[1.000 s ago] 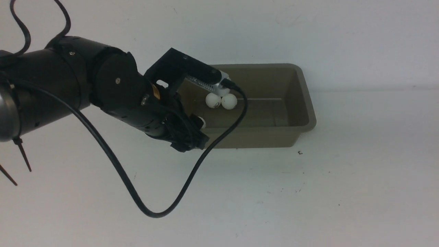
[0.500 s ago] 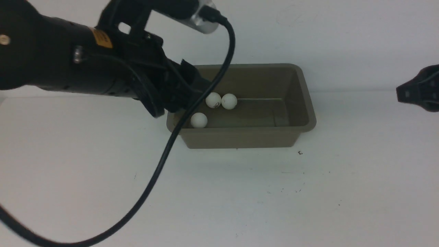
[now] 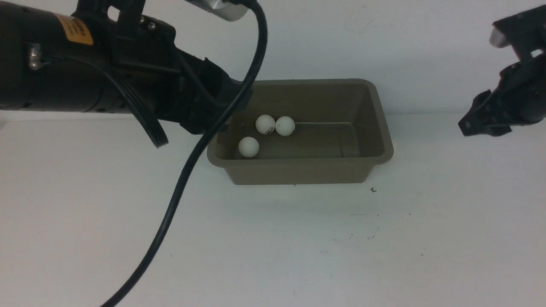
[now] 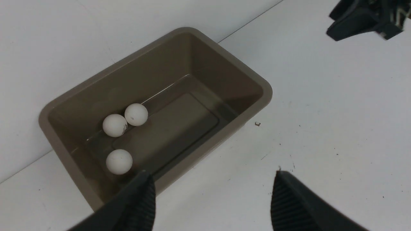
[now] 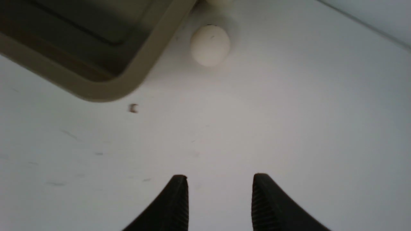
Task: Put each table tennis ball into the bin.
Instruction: Use the right arm to clamp the table tennis ball closest to it
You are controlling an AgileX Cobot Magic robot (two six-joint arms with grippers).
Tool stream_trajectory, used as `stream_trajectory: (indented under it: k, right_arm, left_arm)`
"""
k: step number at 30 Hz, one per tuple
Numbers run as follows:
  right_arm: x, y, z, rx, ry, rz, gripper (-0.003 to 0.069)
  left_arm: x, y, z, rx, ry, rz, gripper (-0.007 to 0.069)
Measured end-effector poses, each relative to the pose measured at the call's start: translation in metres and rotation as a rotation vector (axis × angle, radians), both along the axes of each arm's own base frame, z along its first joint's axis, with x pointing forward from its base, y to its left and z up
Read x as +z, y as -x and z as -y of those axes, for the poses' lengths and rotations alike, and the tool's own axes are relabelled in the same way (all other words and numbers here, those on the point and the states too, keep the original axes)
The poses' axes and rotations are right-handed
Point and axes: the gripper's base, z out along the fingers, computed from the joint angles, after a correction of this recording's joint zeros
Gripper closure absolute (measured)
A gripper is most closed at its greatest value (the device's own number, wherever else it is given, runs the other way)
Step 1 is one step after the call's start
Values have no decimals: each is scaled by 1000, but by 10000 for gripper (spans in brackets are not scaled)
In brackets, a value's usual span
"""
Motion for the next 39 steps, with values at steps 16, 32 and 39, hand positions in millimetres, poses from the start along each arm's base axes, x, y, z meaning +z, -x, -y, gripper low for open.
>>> stream_trajectory:
  k: [16, 32, 39]
  right_arm:
    - [-37, -49, 0, 123, 116, 253, 391]
    - [-103, -79, -6, 155, 57, 267, 279]
    - [-113, -86, -6, 73, -3, 294, 146]
  left_arm:
    - [-1, 0, 0, -2, -4, -7, 187]
    - [-1, 1, 0, -4, -7, -12, 187]
    - [-1, 1, 0, -5, -8, -14, 187]
